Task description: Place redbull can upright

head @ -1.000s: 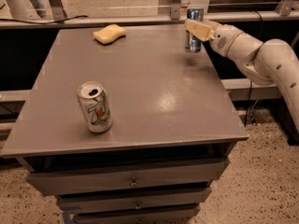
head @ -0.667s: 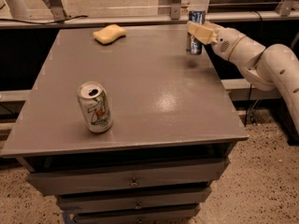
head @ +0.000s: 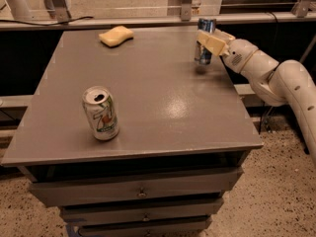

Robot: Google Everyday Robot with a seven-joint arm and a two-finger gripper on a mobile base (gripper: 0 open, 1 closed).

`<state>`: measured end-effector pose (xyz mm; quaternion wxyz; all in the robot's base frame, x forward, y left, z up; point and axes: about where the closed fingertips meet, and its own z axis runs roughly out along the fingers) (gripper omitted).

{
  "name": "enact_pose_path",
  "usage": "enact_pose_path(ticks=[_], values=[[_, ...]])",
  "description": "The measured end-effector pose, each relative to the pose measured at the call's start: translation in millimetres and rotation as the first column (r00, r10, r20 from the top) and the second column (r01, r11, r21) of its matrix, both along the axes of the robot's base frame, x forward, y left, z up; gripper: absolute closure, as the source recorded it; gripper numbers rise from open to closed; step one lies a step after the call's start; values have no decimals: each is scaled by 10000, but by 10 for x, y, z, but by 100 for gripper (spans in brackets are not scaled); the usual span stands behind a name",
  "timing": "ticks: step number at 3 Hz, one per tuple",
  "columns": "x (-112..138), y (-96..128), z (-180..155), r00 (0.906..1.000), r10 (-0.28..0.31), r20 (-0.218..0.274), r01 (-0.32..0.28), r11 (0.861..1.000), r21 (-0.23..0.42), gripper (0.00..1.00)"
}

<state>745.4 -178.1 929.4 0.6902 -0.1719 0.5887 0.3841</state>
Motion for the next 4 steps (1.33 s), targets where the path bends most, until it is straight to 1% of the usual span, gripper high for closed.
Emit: enact_pose_path(ticks=[1, 2, 3, 4], values=[[-72, 62, 6, 9975, 348, 622, -340, 9993, -139, 100], [-140, 160, 9, 9919, 828, 958, -768, 9949, -651, 82], [-201, 230, -37, 9884, 1116, 1031, -1027, 9908, -884, 59], [-275, 272, -116, 9872, 1142, 1115, -1050, 9908, -853, 59]])
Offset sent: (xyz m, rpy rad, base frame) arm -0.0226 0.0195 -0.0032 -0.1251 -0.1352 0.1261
